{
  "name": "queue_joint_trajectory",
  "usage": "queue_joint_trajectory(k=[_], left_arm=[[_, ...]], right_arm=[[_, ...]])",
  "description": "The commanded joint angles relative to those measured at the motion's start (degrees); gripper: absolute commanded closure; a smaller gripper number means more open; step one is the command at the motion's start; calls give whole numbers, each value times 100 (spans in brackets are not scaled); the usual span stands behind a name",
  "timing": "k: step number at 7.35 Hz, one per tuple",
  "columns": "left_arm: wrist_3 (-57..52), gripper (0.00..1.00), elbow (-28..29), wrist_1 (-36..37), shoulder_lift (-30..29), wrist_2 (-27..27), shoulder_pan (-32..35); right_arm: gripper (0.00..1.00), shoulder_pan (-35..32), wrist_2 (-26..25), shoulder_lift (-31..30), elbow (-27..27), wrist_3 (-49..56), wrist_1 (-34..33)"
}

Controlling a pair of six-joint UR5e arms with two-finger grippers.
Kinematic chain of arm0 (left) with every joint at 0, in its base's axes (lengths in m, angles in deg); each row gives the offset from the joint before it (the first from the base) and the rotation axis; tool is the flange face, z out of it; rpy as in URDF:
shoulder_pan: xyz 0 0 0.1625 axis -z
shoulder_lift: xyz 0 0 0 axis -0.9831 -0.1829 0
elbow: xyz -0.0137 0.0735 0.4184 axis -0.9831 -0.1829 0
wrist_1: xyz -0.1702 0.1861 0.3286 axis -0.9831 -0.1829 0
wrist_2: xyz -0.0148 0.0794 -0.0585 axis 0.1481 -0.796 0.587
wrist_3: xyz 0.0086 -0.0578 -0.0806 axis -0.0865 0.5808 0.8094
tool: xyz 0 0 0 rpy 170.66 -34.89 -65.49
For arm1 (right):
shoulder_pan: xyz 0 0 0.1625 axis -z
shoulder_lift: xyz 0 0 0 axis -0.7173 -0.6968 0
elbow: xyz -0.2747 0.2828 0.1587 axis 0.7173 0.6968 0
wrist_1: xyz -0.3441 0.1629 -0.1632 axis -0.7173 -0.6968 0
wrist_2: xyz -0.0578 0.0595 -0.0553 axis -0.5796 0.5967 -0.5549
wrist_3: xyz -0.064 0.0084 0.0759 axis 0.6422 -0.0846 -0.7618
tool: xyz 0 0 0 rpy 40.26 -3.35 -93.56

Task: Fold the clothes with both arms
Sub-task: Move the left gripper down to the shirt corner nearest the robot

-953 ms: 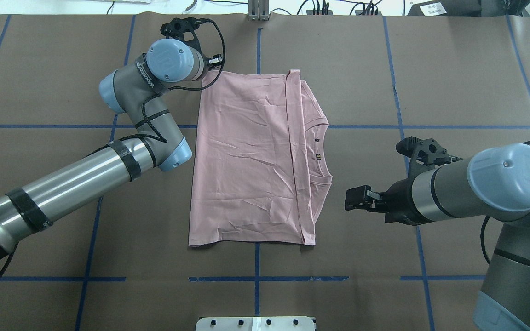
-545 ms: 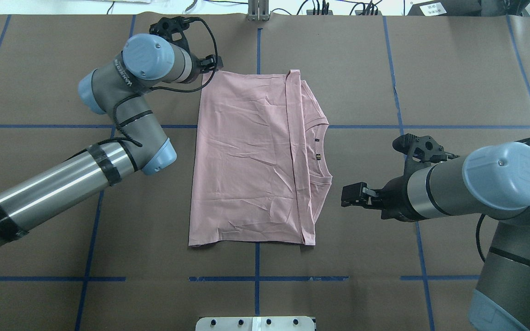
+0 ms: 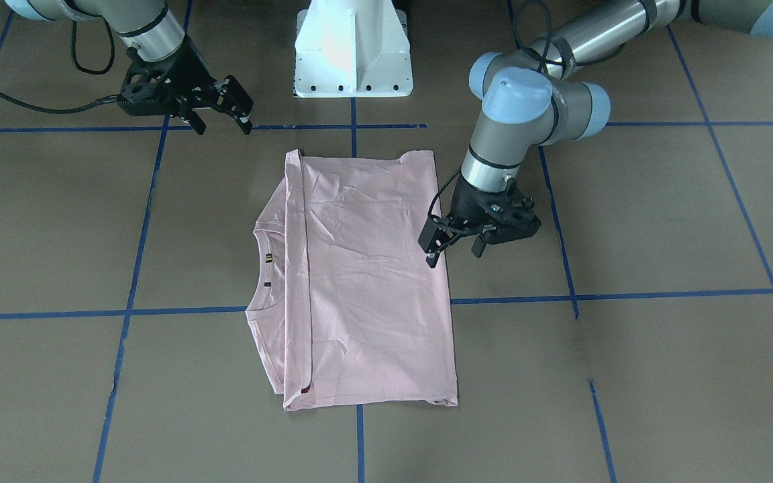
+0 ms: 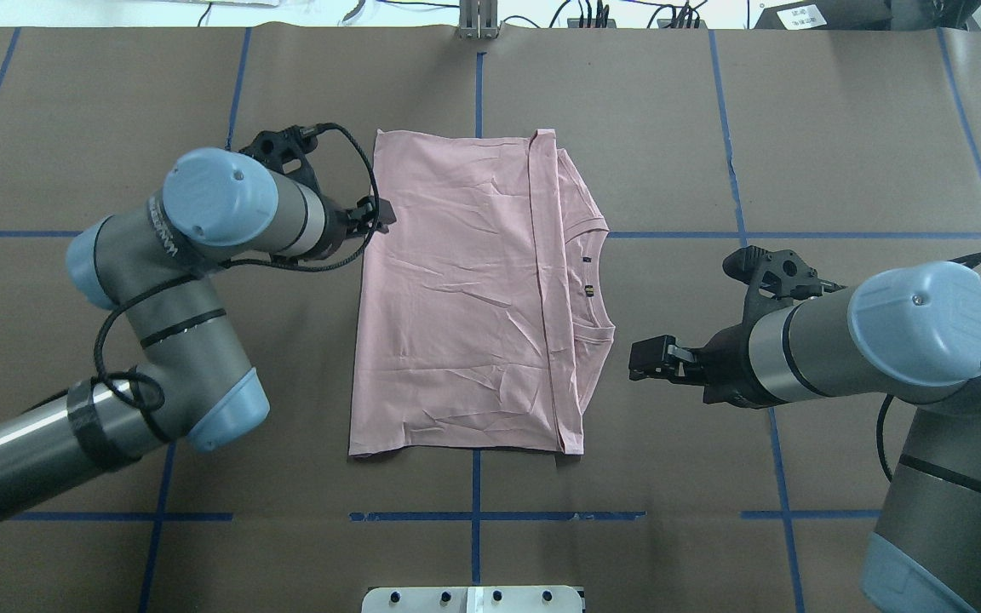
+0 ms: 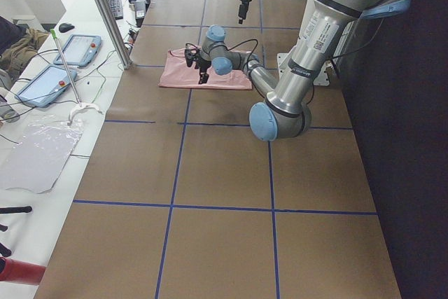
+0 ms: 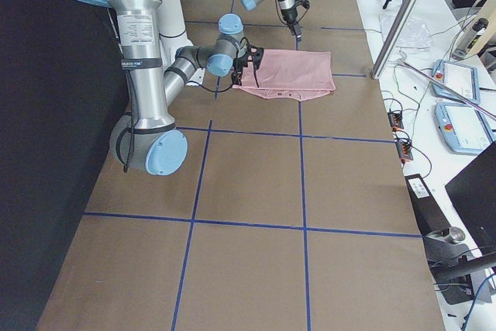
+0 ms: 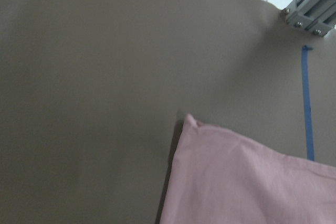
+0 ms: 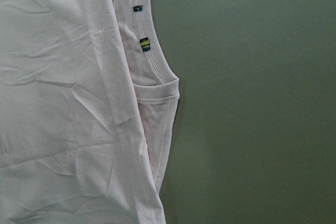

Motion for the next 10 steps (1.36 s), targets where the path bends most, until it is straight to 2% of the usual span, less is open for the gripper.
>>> queue_joint_trajectory(k=[1,2,4,6,10], left_arm=[[1035,0,-1100,1282,323,-185,-883],[1422,0,-1225,1602,323,-370,-1252],[1908,0,-1122,1666,366,-521,-1702],[2032,0,-1121,1912,366,-521,-1809],[2103,0,-1060,1957,428,-530,-1871]], right_arm=[[0,-8,-4,1,22,0,-1],[0,-8,-4,1,22,0,-1],[0,10,-74,9,22,0,-1],[0,10,-109,18,14,0,-1],[0,10,-136,9,22,0,-1]])
